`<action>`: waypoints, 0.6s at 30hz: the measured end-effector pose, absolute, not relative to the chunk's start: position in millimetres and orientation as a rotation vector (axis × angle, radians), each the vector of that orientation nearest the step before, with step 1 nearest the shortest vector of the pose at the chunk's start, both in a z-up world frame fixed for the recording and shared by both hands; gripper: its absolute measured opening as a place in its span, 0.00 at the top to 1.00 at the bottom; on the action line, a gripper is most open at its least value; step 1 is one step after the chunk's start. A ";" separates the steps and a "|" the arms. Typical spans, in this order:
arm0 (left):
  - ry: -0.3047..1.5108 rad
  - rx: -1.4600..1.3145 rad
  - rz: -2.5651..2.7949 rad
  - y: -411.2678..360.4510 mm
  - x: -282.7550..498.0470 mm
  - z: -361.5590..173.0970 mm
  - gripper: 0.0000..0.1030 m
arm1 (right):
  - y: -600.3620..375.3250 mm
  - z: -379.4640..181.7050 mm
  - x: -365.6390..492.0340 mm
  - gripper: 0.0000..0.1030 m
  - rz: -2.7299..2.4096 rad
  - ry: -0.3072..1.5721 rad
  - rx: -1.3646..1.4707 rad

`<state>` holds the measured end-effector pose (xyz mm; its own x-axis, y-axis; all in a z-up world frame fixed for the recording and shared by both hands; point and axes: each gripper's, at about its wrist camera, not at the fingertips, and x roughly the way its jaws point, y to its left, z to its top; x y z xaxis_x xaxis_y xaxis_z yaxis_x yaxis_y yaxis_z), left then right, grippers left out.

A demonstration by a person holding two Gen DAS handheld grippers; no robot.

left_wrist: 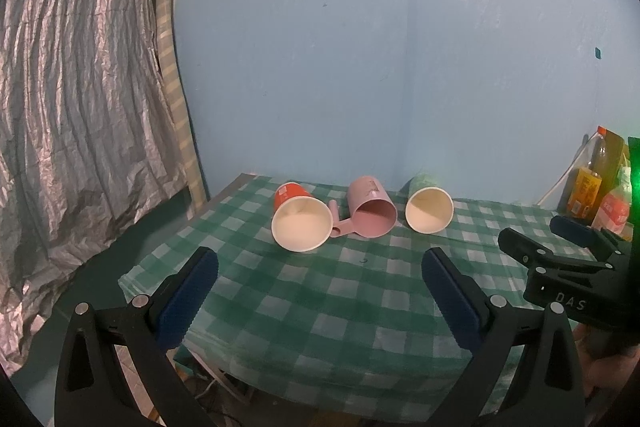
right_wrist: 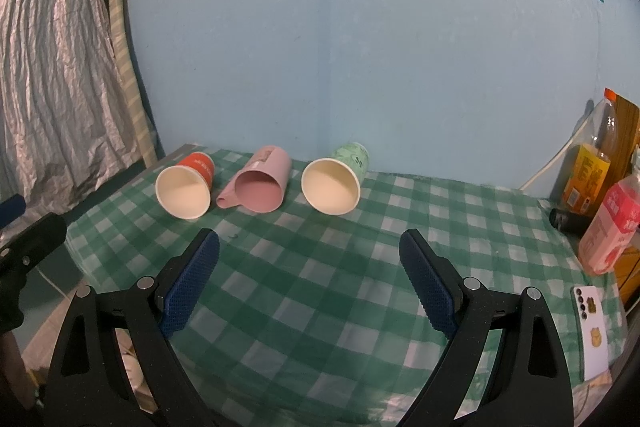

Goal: Flip cup upside down

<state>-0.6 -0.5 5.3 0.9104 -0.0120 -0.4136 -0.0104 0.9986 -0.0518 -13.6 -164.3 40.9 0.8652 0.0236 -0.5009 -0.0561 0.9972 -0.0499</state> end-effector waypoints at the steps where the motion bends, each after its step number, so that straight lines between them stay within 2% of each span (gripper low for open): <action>1: 0.427 -0.052 0.000 -0.9 0.2 5.6 0.00 | -164.3 41.0 -13.5 0.12 0.042 0.524 -0.064; 18: 0.427 -0.050 0.000 -3.4 -0.3 4.2 0.00 | -164.6 41.3 -14.0 0.12 0.045 0.523 -0.058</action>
<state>-0.3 -3.4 4.2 0.9101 -0.0107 -0.4143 -0.0103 0.9988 -0.0485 -14.0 -164.6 41.3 0.8655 0.0281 -0.5001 -0.0575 0.9974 -0.0435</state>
